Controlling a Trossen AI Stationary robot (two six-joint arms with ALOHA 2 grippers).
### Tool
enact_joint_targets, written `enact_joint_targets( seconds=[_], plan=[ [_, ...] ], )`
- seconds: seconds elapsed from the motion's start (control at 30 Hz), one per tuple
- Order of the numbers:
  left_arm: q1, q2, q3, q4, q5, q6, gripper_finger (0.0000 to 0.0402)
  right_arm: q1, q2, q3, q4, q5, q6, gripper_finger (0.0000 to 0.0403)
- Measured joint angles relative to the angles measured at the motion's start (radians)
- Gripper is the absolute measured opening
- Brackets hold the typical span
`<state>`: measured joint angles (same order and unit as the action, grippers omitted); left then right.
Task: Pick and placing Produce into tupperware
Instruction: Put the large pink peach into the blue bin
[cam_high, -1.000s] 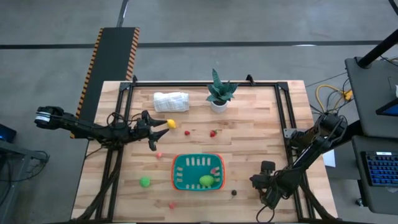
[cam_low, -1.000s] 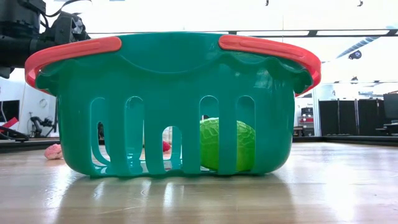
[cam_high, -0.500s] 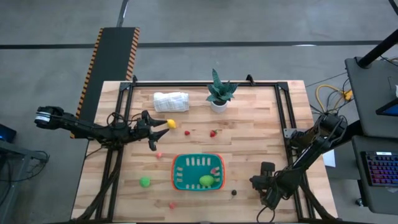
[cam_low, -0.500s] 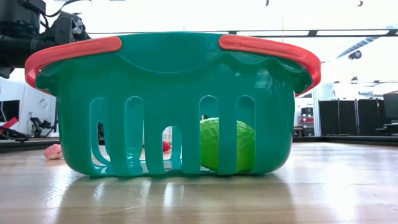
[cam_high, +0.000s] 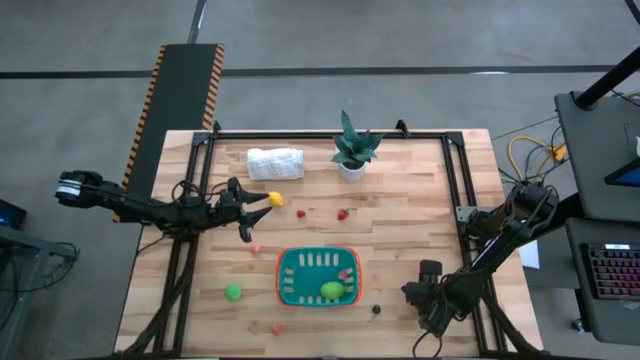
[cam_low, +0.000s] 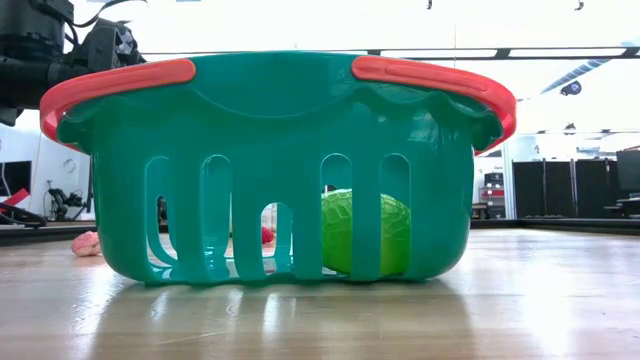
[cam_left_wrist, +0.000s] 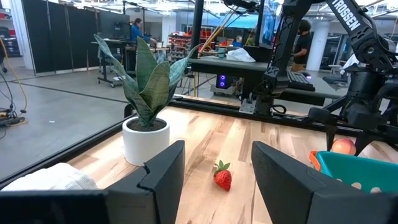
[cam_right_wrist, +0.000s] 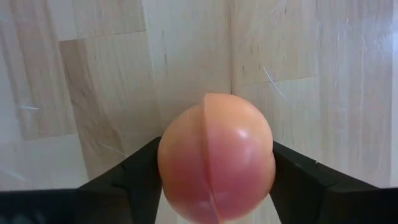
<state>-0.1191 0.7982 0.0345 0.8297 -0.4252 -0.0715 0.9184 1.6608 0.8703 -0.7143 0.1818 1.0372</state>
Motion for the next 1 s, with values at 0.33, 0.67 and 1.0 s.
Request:
enact_joint_targets(
  seconds=[0.33,0.67,1.0],
  plan=[
    [0.0,0.0,0.0,0.0,0.0,0.0,0.0173,0.0,-0.002,0.0,-0.002,-0.002,0.001,0.0229],
    [0.0,0.0,0.0,0.0,0.0,0.0,0.0173,0.0,-0.051,-0.004,-0.016,0.018,-0.001,0.0233],
    [0.0,0.0,0.0,0.0,0.0,0.0,0.0173,0.0,-0.188,-0.003,-0.008,0.16,-0.024,0.0233]
  ],
)
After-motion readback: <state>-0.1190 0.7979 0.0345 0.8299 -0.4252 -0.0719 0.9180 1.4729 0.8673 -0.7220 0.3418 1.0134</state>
